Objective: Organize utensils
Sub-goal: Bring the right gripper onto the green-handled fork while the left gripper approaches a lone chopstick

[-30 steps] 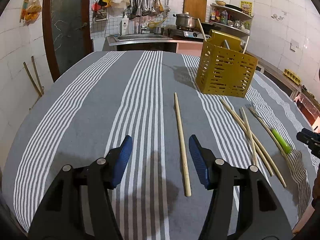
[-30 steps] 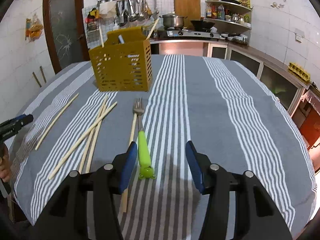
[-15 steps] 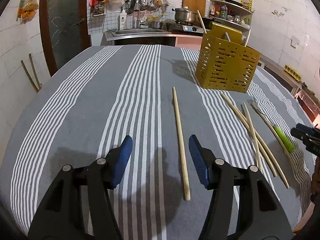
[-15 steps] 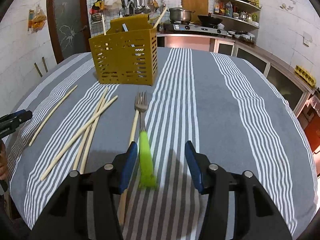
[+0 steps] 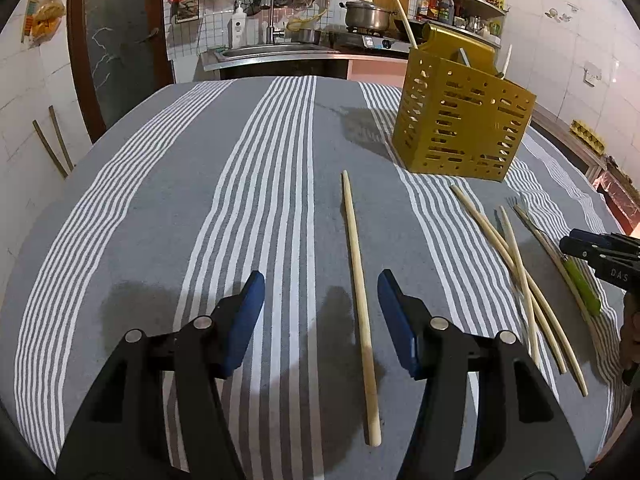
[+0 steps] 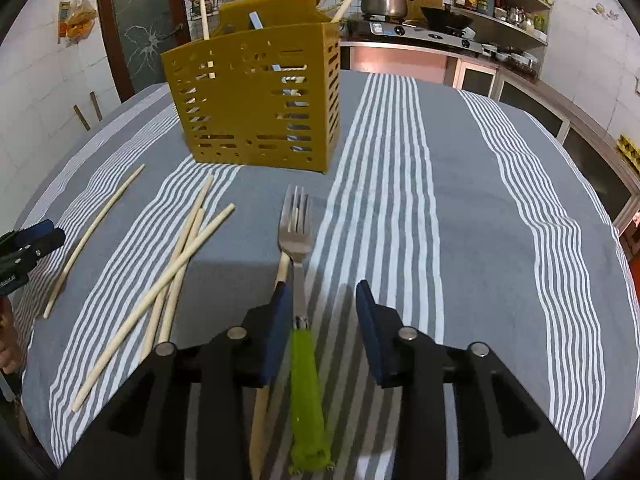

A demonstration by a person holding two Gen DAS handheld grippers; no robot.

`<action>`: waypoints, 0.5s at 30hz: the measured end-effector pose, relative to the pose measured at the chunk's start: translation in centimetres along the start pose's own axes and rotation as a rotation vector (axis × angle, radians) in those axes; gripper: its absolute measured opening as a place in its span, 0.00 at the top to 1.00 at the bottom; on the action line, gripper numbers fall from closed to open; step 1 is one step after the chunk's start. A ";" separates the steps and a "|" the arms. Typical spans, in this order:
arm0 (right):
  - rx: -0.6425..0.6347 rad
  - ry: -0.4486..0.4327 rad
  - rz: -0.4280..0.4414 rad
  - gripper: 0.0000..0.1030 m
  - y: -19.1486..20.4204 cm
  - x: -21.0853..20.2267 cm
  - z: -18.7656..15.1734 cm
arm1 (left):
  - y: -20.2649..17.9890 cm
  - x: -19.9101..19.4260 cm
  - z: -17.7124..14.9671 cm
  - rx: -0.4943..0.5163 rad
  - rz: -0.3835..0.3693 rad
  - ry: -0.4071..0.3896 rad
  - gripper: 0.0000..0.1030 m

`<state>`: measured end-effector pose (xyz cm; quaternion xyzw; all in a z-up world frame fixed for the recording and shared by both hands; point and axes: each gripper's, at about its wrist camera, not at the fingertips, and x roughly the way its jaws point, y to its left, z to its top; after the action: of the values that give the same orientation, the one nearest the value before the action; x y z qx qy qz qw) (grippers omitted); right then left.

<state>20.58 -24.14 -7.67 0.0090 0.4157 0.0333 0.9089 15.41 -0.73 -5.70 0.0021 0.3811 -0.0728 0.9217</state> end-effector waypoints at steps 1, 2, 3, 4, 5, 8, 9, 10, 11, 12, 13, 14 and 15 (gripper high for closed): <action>-0.005 0.000 -0.001 0.66 0.2 0.0 0.1 | 0.0 0.1 0.0 0.000 0.001 0.002 0.44; -0.008 0.001 -0.001 0.66 0.1 0.0 0.1 | 0.0 0.2 0.0 0.001 0.000 0.004 0.44; -0.012 0.003 -0.004 0.66 0.2 0.1 0.1 | 0.1 0.3 0.1 -0.002 -0.006 0.007 0.44; -0.014 0.002 -0.005 0.66 0.2 0.0 0.1 | 0.2 0.5 0.2 -0.007 -0.014 0.014 0.44; -0.016 0.002 -0.005 0.66 0.2 0.1 0.2 | 0.2 0.7 0.3 -0.007 -0.019 0.021 0.46; -0.014 0.008 -0.005 0.66 0.0 0.2 0.2 | -0.2 1.4 0.7 0.004 -0.032 0.040 0.50; -0.015 0.011 -0.004 0.66 0.0 0.3 0.3 | -0.4 1.6 0.9 0.011 -0.033 0.043 0.50; -0.018 0.014 -0.007 0.67 0.0 0.4 0.3 | -0.7 1.9 1.2 0.022 -0.031 0.049 0.50; -0.023 0.023 -0.006 0.68 0.1 0.5 0.3 | -0.9 2.1 1.4 0.032 -0.029 0.056 0.51; -0.025 0.029 -0.005 0.70 0.1 0.6 0.4 | -1.1 2.4 1.6 0.042 -0.025 0.063 0.52; -0.030 0.035 -0.010 0.71 0.2 0.8 0.4 | -1.4 2.8 1.9 0.056 -0.020 0.075 0.53; -0.035 0.040 -0.011 0.72 0.3 0.9 0.4 | -1.5 3.2 2.1 0.066 -0.018 0.084 0.55; -0.042 0.049 -0.013 0.73 0.4 1.1 0.4 | -1.7 3.5 2.4 0.074 -0.012 0.089 0.55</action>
<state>21.59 -23.71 -8.24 -0.0137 0.4369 0.0366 0.8987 19.26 -2.97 -6.38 0.0374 0.4189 -0.0923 0.9026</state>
